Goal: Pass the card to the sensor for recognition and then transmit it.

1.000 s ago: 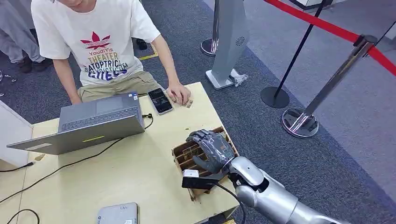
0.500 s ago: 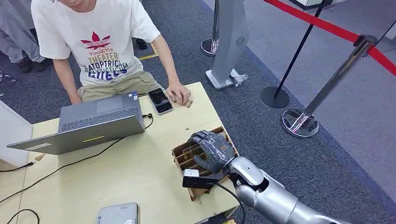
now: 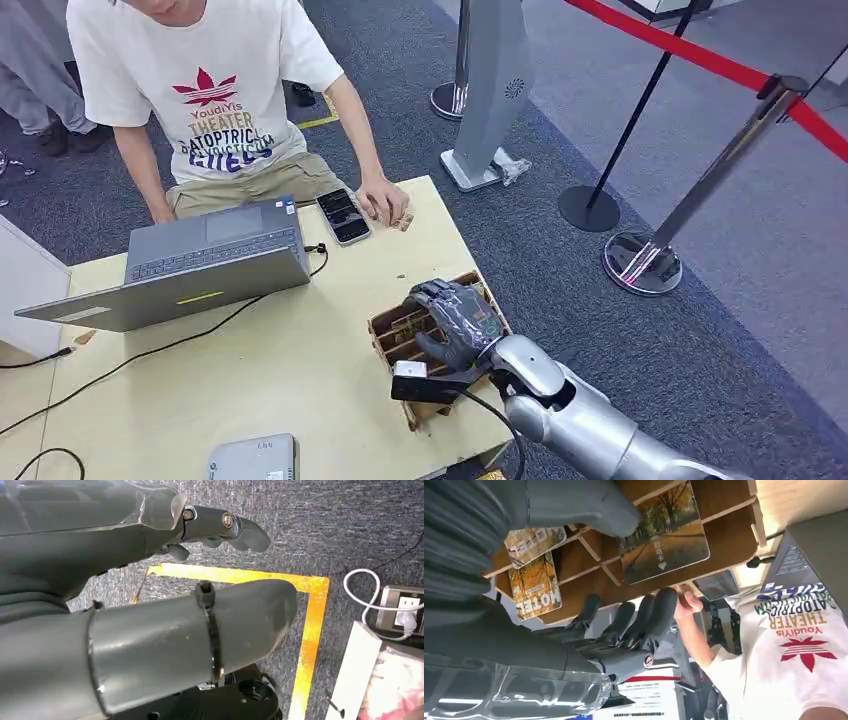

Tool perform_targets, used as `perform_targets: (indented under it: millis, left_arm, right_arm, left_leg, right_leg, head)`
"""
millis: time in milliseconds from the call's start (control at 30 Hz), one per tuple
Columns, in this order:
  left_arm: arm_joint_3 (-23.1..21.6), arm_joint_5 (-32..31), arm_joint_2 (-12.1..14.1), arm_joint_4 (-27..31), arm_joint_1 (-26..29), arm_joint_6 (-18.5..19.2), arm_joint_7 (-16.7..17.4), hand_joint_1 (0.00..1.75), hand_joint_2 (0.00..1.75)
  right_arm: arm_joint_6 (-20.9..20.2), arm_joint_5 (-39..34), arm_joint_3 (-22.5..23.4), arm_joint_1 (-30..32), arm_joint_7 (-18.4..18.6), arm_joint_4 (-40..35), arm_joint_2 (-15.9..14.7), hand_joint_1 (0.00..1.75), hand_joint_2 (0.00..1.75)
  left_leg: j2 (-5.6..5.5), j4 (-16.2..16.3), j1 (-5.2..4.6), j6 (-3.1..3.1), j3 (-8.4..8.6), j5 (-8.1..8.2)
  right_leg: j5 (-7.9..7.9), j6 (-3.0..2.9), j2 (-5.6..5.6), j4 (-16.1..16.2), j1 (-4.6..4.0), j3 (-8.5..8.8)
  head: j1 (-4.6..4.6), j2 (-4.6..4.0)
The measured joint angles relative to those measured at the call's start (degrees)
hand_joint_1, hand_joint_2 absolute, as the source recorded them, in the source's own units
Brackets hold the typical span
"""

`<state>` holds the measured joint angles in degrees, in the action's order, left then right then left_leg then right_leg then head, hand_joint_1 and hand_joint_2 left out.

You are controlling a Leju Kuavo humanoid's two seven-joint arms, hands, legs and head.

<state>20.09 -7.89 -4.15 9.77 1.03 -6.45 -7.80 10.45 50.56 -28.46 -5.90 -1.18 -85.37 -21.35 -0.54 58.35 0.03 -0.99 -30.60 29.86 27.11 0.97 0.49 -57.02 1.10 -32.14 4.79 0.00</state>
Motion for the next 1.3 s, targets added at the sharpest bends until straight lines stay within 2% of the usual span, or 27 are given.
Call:
perform_targets:
  millis: [333,367,500,600,1200,1300]
  left_arm:
    - [0.00,-0.20,0.02,0.00,0.00,0.04,0.00,0.00,0.00]
    - [0.00,-0.28,0.02,0.00,0.00,0.07,0.00,0.00,0.00]
    - [0.00,-0.33,0.02,0.00,0.00,0.09,0.00,0.00,0.00]
    - [0.00,-0.33,0.02,0.00,0.00,0.09,0.00,0.00,0.00]
    - [0.00,-0.61,0.00,0.00,-0.14,-0.11,-0.02,0.00,0.00]
    - [0.00,-0.77,0.00,0.00,-0.17,-0.13,-0.02,0.00,0.00]
  right_arm:
    - [0.33,0.09,0.18,0.12,0.00,-0.20,0.00,0.98,1.75]
    - [0.42,0.39,0.22,0.23,0.00,-0.26,0.00,1.01,1.75]
    - [0.61,0.98,0.31,0.55,0.35,-0.77,0.00,1.33,1.75]
    - [0.83,0.98,0.37,0.68,0.44,-1.14,0.00,1.38,1.75]
    - [0.41,2.12,1.57,3.01,1.27,-3.45,0.00,1.45,1.75]
    - [0.31,2.34,1.68,3.03,1.29,-3.52,0.00,1.40,1.75]
  left_leg:
    - [0.00,0.00,0.00,0.00,0.01,0.00]
    - [0.00,0.00,0.00,0.00,0.01,0.00]
    - [0.00,0.00,0.00,0.00,0.02,0.00]
    - [0.00,0.00,0.00,0.00,0.02,0.00]
    - [0.01,0.00,0.00,0.00,0.02,0.00]
    - [0.01,0.00,0.00,0.00,0.02,0.00]
  right_leg:
    - [0.00,0.00,0.00,0.00,0.00,0.00]
    - [0.00,0.00,0.00,0.00,0.00,0.00]
    - [0.00,0.00,0.00,0.00,0.00,0.00]
    - [0.00,0.00,0.00,0.00,0.00,0.00]
    - [0.00,0.00,0.01,0.01,0.00,0.00]
    - [0.00,0.00,0.01,0.01,0.00,0.00]
  head:
    - [0.00,0.00]
    - [0.00,0.00]
    - [0.00,0.00]
    - [0.00,0.00]
    - [0.00,0.00]
    - [0.00,0.00]
